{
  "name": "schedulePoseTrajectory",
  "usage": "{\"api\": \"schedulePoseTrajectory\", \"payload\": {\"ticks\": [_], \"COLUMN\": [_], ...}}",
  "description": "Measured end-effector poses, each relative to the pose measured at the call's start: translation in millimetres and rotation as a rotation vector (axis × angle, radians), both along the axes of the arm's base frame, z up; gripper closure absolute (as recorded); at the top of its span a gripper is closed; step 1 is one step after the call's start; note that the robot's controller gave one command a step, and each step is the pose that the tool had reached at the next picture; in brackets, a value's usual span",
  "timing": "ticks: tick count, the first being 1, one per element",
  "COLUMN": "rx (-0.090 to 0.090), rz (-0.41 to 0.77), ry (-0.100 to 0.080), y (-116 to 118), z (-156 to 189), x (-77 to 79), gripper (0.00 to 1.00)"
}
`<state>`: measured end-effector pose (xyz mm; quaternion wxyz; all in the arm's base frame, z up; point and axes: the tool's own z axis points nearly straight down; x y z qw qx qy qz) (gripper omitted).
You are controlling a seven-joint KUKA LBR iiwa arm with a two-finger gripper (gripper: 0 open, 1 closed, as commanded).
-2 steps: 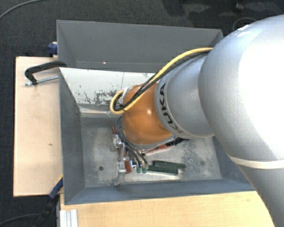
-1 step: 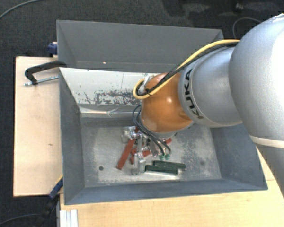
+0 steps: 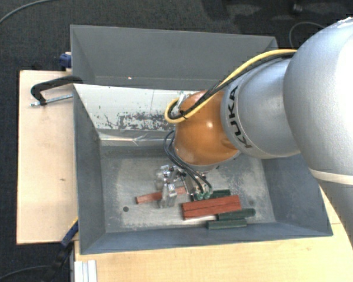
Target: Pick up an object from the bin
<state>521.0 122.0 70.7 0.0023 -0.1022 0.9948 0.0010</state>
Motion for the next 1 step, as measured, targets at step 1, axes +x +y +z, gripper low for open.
{"api": "schedulePoseTrajectory", "payload": {"ticks": [1], "rx": [0.002], "rz": [-0.022], "ry": [-0.011], "y": [11.4], "z": [131.7], "x": [40.8], "gripper": [1.00]}}
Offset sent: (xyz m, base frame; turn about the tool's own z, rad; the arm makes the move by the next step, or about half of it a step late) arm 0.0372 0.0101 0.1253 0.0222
